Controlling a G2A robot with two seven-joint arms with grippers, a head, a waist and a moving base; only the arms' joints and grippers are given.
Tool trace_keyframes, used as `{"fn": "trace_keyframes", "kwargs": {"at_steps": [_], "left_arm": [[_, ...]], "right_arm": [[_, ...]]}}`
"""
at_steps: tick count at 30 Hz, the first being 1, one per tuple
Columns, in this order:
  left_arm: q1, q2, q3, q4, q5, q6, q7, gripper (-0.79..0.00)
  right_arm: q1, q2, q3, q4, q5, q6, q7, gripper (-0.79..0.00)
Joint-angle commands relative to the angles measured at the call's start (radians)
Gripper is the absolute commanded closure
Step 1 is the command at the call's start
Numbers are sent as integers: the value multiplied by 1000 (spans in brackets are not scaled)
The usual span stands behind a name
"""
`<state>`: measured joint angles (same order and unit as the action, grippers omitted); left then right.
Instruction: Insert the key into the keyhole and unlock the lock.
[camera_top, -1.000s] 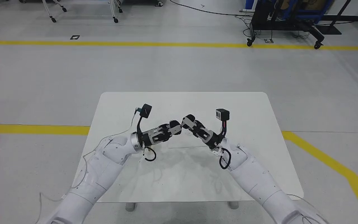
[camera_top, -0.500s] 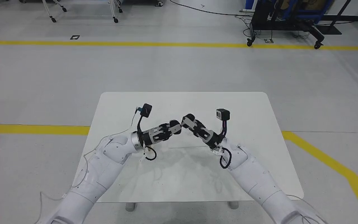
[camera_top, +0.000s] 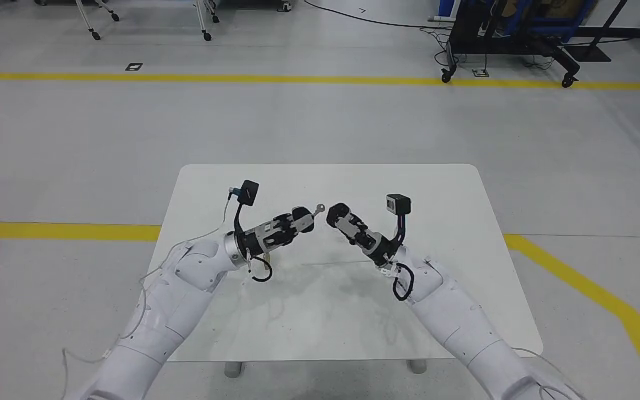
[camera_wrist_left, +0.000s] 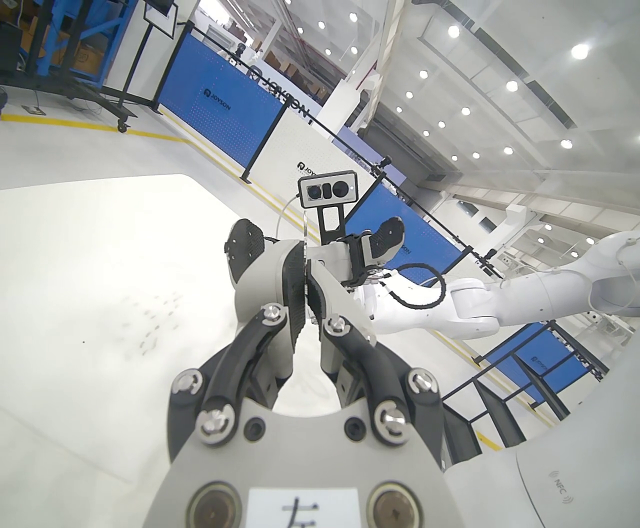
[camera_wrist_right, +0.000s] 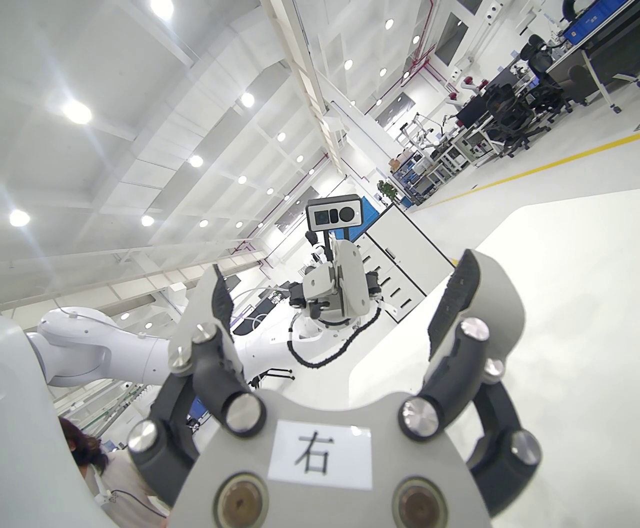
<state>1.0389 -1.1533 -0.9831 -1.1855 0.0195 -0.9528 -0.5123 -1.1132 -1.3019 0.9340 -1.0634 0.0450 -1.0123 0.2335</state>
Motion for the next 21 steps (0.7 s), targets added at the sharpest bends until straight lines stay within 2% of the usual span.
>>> {"fn": "trace_keyframes", "kwargs": {"at_steps": [1, 4, 9, 14, 15, 16, 17, 18, 21], "left_arm": [[0, 0, 0, 0, 0, 0, 0, 0], [6, 0, 0, -16, 11, 16, 7, 0], [33, 9, -18, -51, 27, 28, -14, 0], [30, 26, -12, -78, 25, 21, -168, 0], [28, 29, -6, -84, 26, 25, -204, 0], [25, 32, -5, -86, 23, 29, -229, 0], [22, 35, -4, -90, 22, 31, -249, 0], [22, 37, 2, -95, 22, 28, -274, 0], [17, 42, 10, -104, 21, 31, -319, 0]], "right_arm": [[0, 0, 0, 0, 0, 0, 0, -785], [0, 0, 0, -2, -6, 5, 2, -785], [28, 27, 54, -15, -176, 0, 104, -785], [-8, 77, 163, -95, -301, 0, 186, -785], [-18, 87, 182, -114, -324, 0, 208, -622], [-32, 94, 197, -135, -330, 0, 224, -579], [-45, 101, 205, -155, -327, 0, 246, -443], [-52, 108, 211, -169, -335, 1, 279, -372], [-62, 124, 219, -196, -346, 26, 371, -311]]}}
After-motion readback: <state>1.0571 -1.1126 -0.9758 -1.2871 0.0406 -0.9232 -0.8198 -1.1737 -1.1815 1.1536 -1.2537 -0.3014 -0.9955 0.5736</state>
